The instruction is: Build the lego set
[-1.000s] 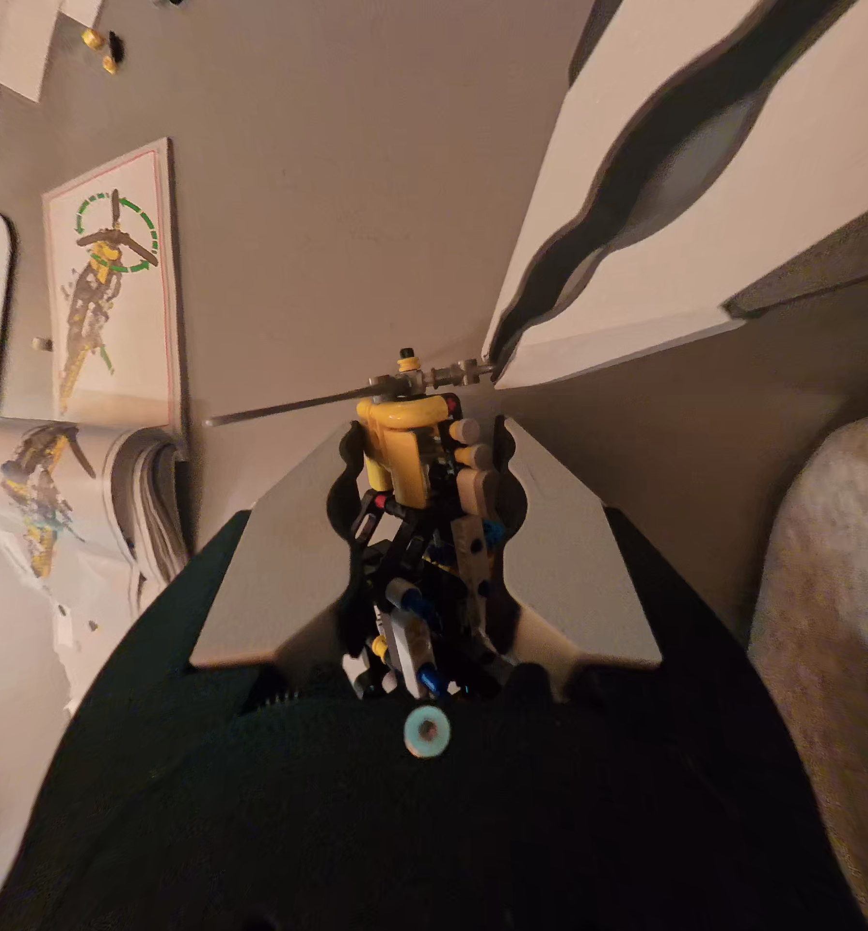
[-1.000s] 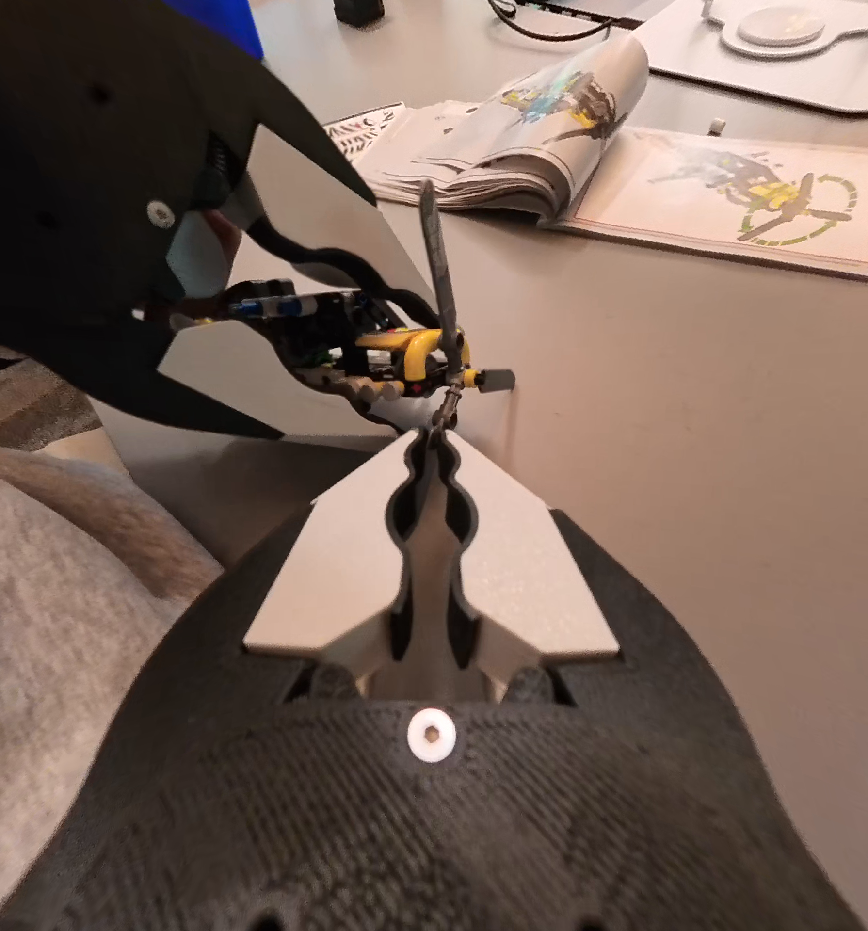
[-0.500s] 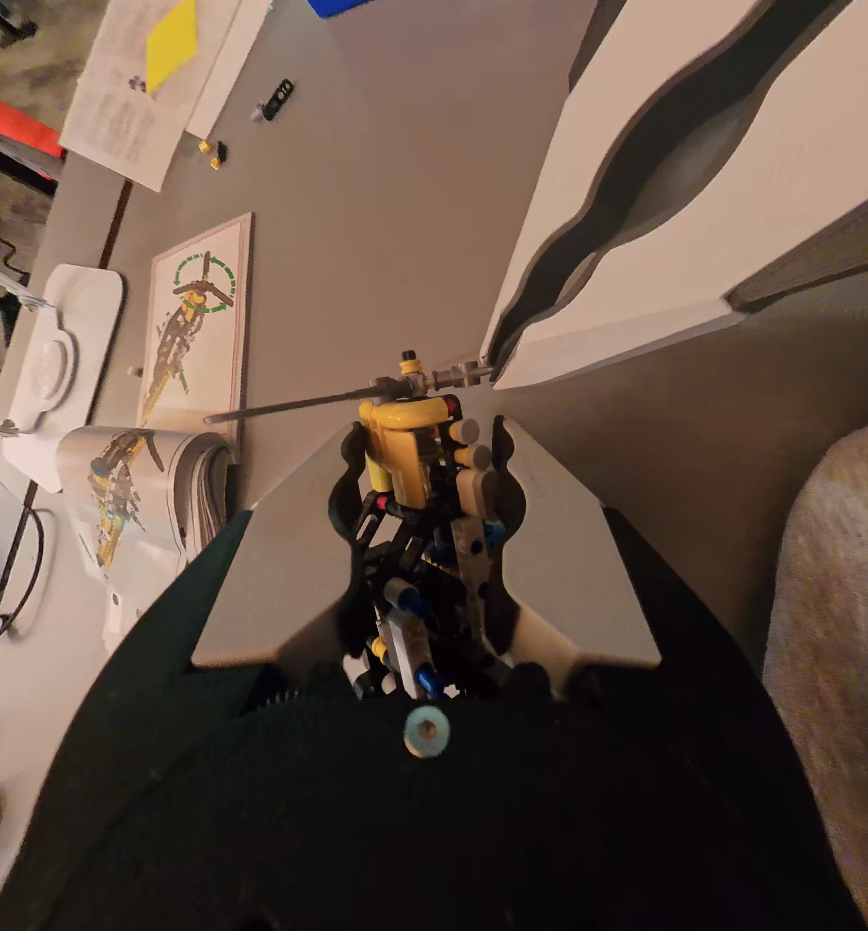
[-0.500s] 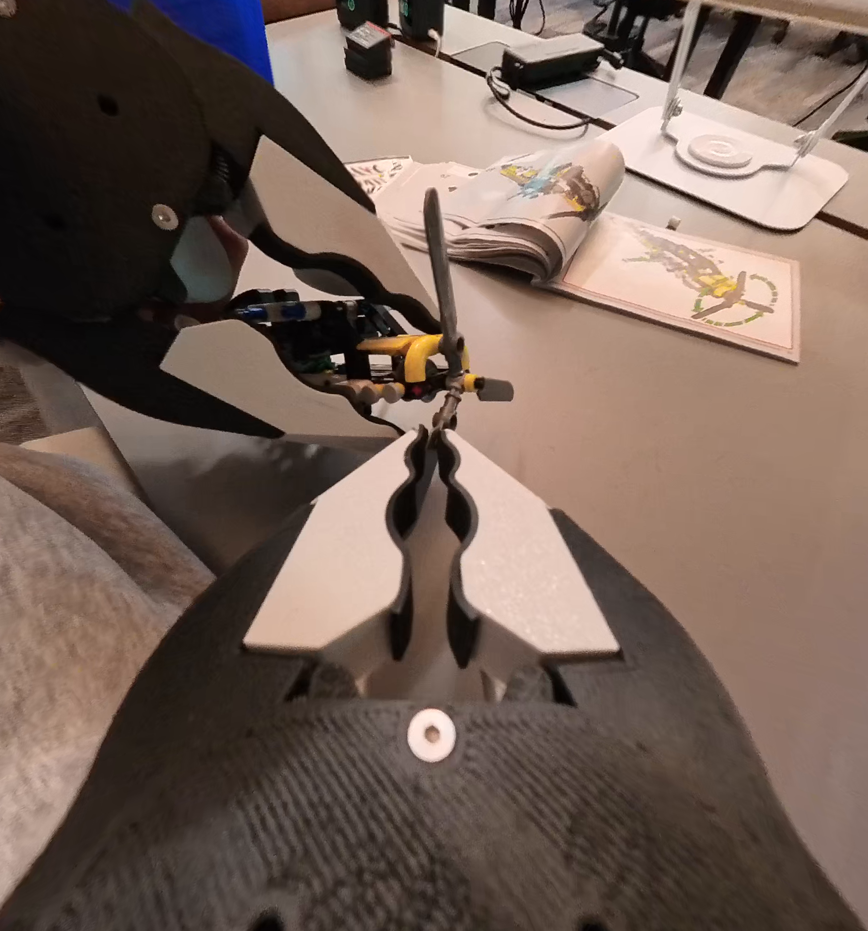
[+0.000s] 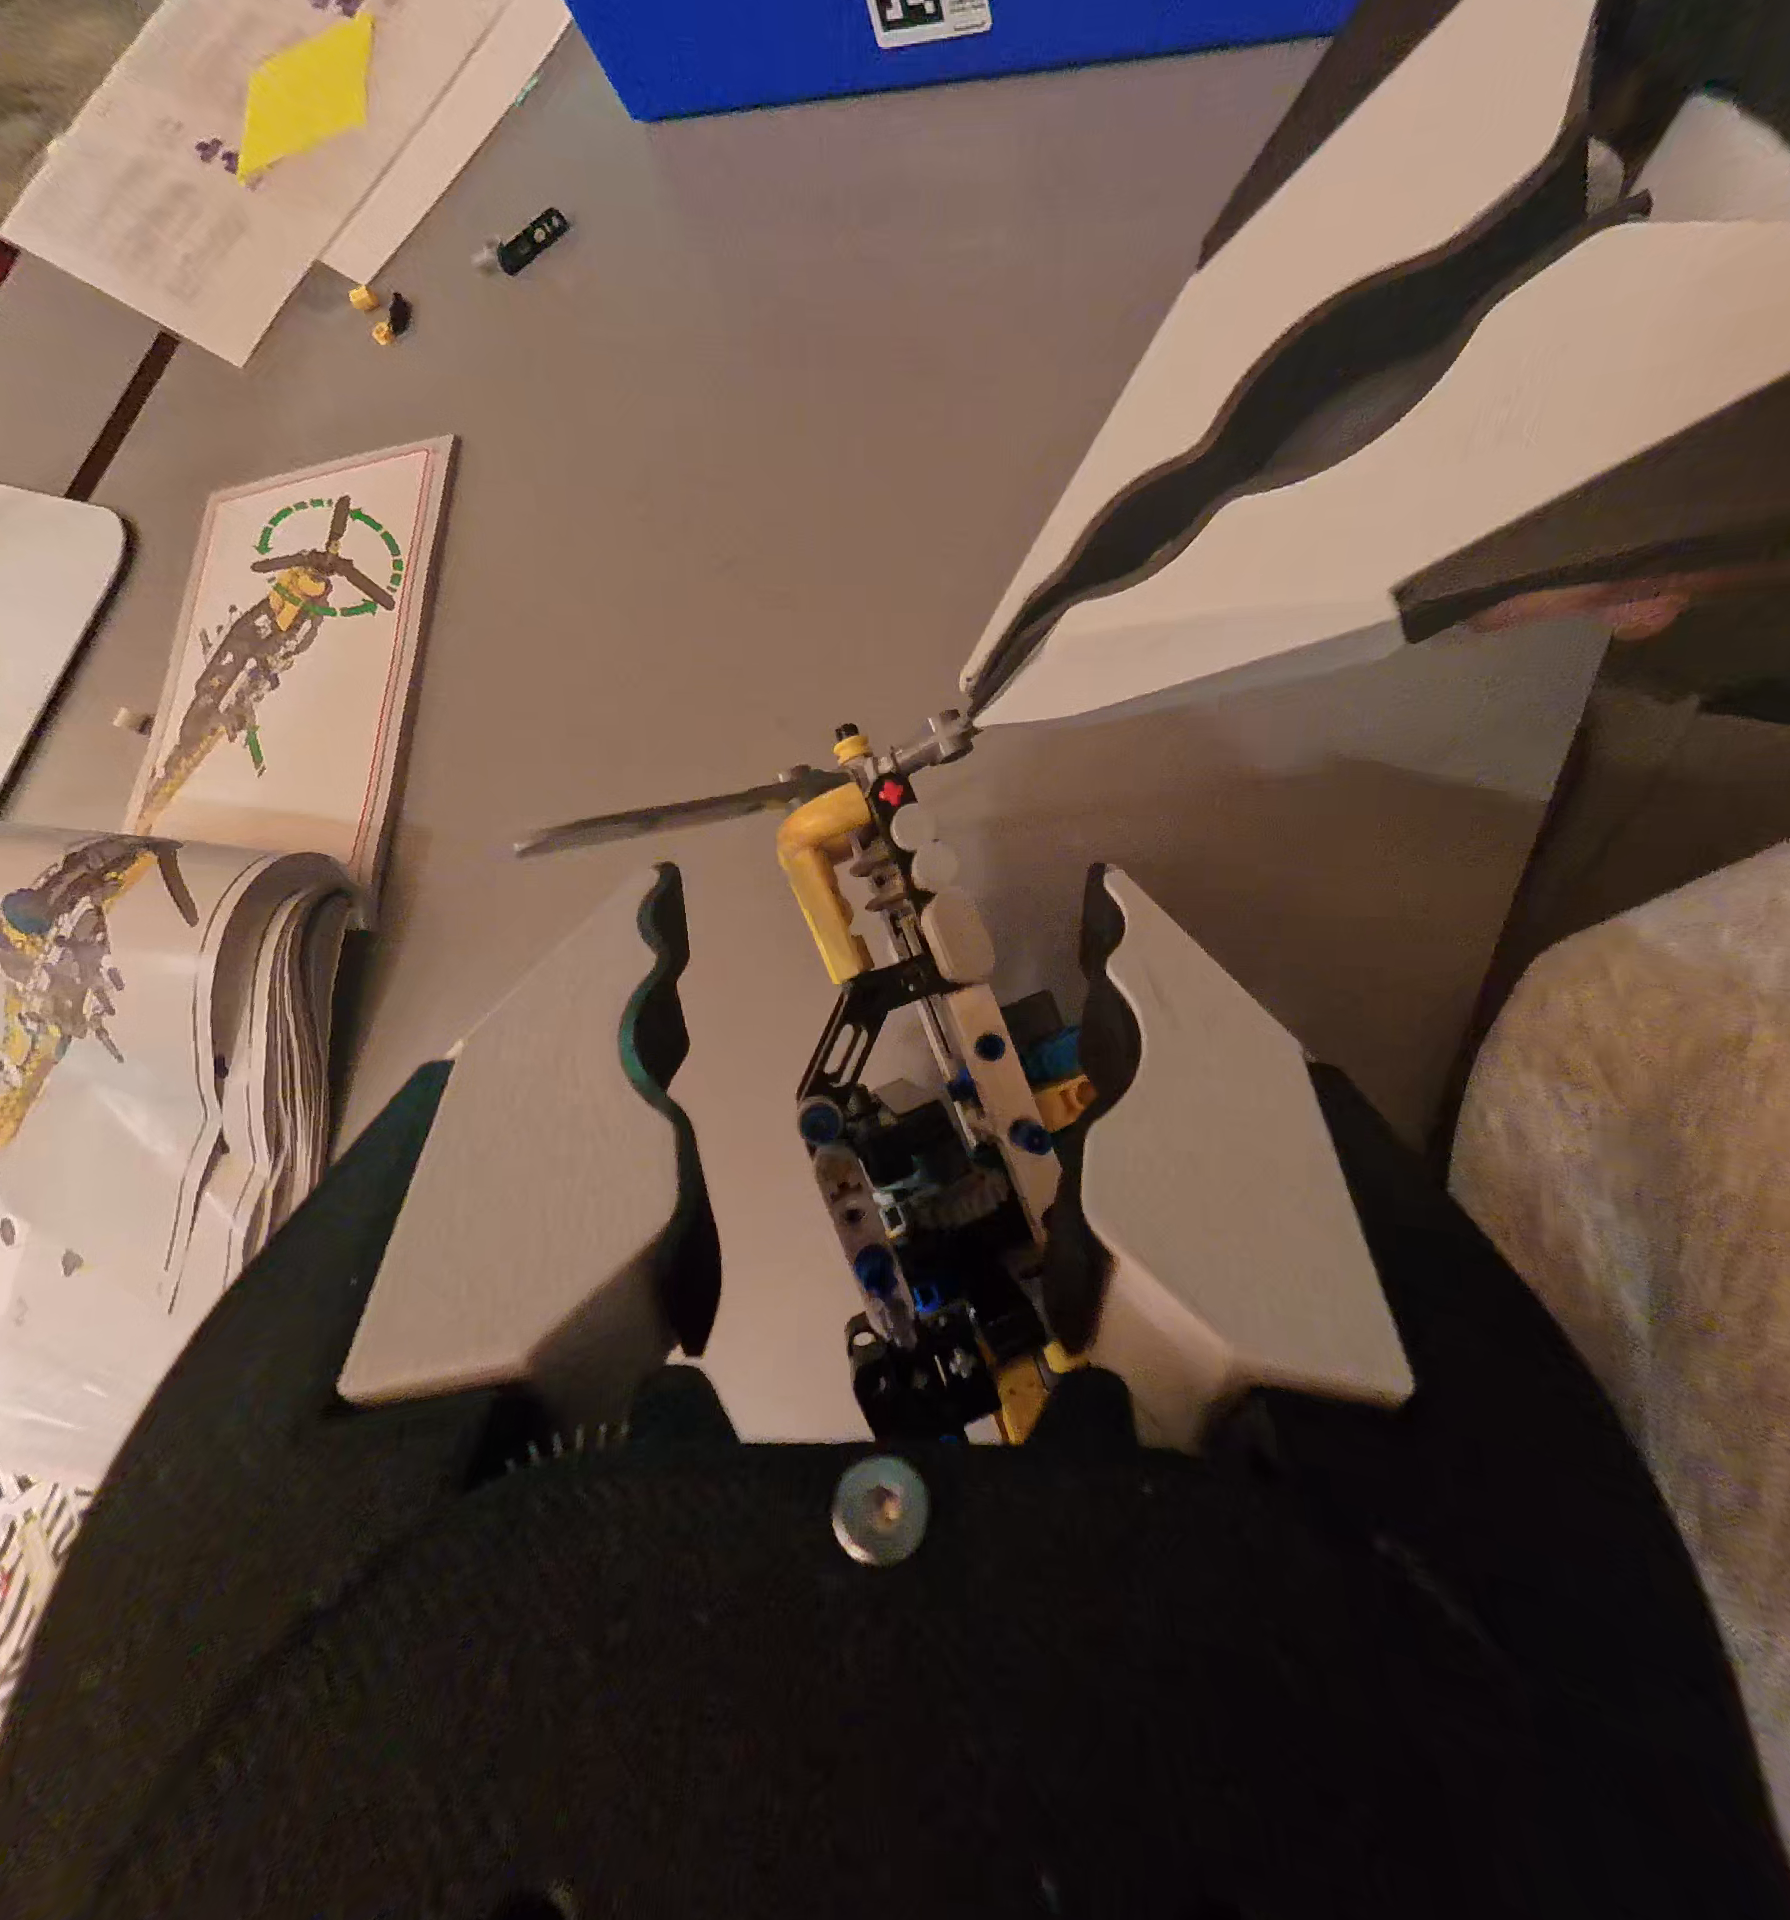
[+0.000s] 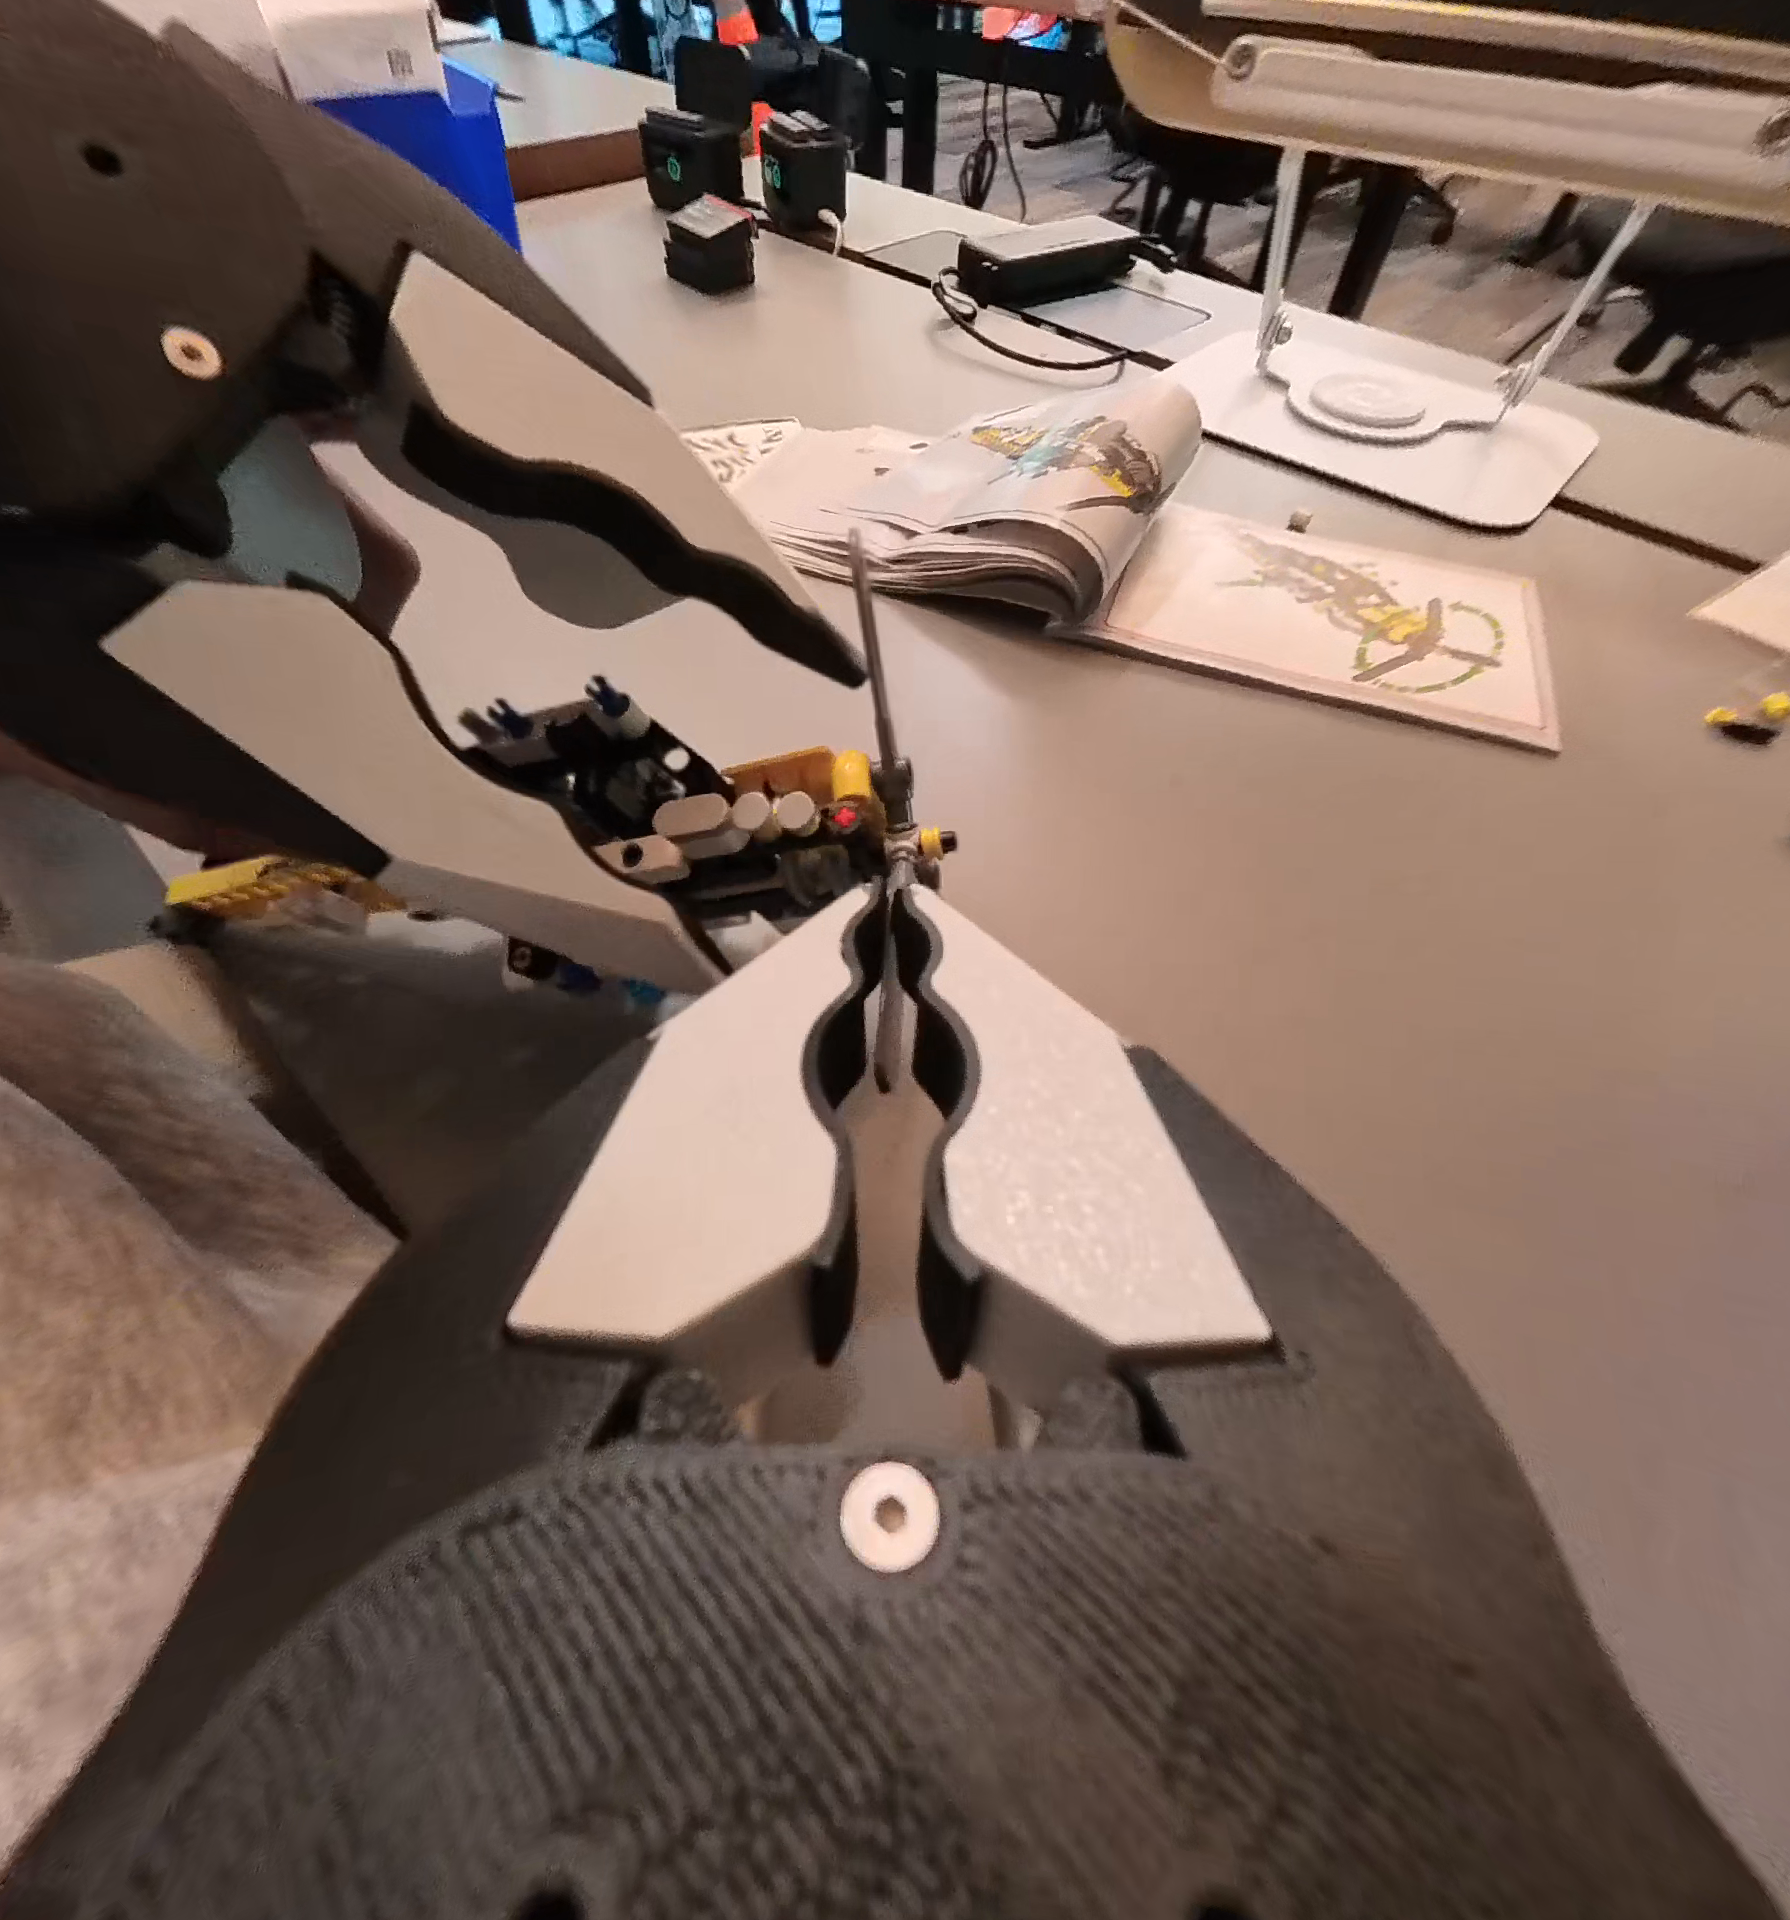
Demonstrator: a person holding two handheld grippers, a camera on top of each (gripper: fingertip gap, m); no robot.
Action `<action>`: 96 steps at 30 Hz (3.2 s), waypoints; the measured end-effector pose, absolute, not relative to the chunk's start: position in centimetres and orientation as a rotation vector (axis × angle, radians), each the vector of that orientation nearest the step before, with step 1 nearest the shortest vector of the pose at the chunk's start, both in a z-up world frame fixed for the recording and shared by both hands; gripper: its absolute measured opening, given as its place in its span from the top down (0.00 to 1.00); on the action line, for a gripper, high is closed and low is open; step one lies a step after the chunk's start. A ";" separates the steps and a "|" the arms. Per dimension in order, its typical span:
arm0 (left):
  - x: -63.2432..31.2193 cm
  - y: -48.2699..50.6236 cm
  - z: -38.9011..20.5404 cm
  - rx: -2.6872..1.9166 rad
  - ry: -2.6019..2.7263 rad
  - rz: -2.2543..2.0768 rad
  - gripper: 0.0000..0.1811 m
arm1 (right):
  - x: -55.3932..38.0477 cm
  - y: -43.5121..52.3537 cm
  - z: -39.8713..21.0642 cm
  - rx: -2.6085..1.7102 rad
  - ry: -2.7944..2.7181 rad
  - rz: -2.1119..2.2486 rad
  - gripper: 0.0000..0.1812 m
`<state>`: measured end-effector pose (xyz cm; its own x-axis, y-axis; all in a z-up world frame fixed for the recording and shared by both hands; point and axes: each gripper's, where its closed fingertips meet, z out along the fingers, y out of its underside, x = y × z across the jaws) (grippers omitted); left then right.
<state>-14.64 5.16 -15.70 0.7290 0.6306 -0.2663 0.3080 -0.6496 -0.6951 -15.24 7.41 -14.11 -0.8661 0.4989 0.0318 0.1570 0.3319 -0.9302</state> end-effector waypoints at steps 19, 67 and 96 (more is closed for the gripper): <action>-15.1 2.6 -17.1 -2.070 -1.132 0.221 0.76 | -14.8 6.0 -14.3 -0.340 -2.303 1.454 0.75; -13.6 5.1 -14.0 -1.846 -0.932 0.041 0.67 | -15.1 5.3 -11.8 -0.306 -2.181 1.609 0.97; -16.5 3.8 -9.9 -1.350 -0.737 -0.837 0.96 | -15.7 3.6 -8.8 -0.085 -2.085 1.660 0.97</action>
<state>-16.46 3.79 -9.89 0.5214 -0.0875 0.8488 0.8531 0.0294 -0.5210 -15.71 3.60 -8.82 -0.8871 0.3321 0.3205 -0.2379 0.2659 -0.9342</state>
